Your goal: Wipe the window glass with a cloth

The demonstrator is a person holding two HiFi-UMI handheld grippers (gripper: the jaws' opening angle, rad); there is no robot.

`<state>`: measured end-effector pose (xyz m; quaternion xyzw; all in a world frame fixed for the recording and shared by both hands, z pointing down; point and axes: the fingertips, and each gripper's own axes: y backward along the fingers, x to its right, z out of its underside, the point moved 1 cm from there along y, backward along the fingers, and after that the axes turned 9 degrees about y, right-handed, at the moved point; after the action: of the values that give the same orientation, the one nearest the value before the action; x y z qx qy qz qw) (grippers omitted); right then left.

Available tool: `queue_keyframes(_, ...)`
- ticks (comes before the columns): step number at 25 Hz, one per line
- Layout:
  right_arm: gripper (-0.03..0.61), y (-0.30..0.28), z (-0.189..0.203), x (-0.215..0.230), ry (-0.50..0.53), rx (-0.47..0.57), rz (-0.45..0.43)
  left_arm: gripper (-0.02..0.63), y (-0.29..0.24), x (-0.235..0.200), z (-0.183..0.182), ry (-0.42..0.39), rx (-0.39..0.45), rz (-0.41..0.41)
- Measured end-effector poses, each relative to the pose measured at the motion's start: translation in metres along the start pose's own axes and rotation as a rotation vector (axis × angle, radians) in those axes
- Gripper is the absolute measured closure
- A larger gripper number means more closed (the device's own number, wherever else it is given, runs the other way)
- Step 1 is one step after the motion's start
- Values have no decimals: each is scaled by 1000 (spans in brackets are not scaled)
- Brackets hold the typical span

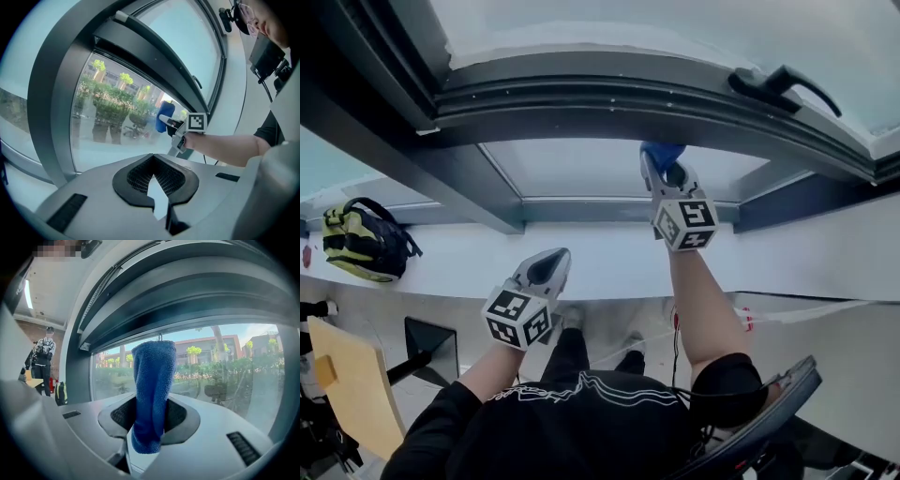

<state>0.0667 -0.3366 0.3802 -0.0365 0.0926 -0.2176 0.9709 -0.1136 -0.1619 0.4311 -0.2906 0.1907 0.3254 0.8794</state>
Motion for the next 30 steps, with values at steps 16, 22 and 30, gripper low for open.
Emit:
queue_keyframes(16, 457, 96, 57, 198, 43, -27, 201, 607, -77, 76, 29, -50, -81, -8)
queue_keyframes(22, 457, 153, 80, 293, 8, -42, 356, 607, -113, 110, 43, -68, -122, 17)
queue_keyframes(30, 457, 193, 88, 373, -2, -60, 466, 607, -145, 160, 68, -106, -167, 72)
